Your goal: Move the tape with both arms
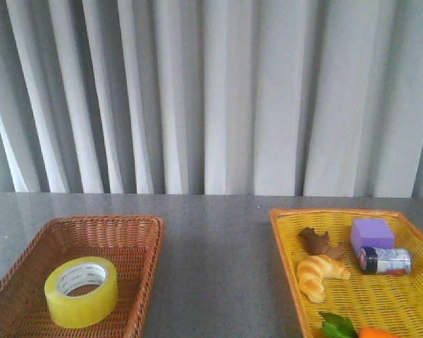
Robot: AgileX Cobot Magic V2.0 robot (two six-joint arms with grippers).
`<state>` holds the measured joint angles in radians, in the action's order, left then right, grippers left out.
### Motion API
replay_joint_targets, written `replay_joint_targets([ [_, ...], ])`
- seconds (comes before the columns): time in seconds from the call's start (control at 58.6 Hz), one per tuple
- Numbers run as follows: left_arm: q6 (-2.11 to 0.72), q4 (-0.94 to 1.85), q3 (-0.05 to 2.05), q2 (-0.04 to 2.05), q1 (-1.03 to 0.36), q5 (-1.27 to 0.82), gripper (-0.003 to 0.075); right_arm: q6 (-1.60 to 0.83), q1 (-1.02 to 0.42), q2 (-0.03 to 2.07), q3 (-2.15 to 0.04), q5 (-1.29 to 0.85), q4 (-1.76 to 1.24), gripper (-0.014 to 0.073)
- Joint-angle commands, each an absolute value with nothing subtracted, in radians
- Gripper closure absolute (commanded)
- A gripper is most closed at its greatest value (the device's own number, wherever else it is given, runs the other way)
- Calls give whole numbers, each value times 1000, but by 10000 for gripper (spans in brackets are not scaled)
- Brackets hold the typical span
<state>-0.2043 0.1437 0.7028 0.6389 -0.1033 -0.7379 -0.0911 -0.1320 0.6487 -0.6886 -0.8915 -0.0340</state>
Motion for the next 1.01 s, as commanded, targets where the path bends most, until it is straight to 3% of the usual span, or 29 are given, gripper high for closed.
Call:
replay_joint_targets([
  [0.0,-201,162,674,597,-102,-603,211,-92,-124,648,-713,-834,-35,124],
  [0.205,-201,163,625,580,-102,-557,372,-92,-124,648,-713,-834,-35,209],
  [0.393,-201,163,625,580,-102,-534,584,-92,-124,648,-713,-833,-47,411],
  [0.564,-201,163,625,580,-102,-527,729,-92,-124,648,-713,-833,-64,599],
  [0.991,-201,163,625,580,-102,-535,727,-92,-124,648,-713,-833,-62,602],
])
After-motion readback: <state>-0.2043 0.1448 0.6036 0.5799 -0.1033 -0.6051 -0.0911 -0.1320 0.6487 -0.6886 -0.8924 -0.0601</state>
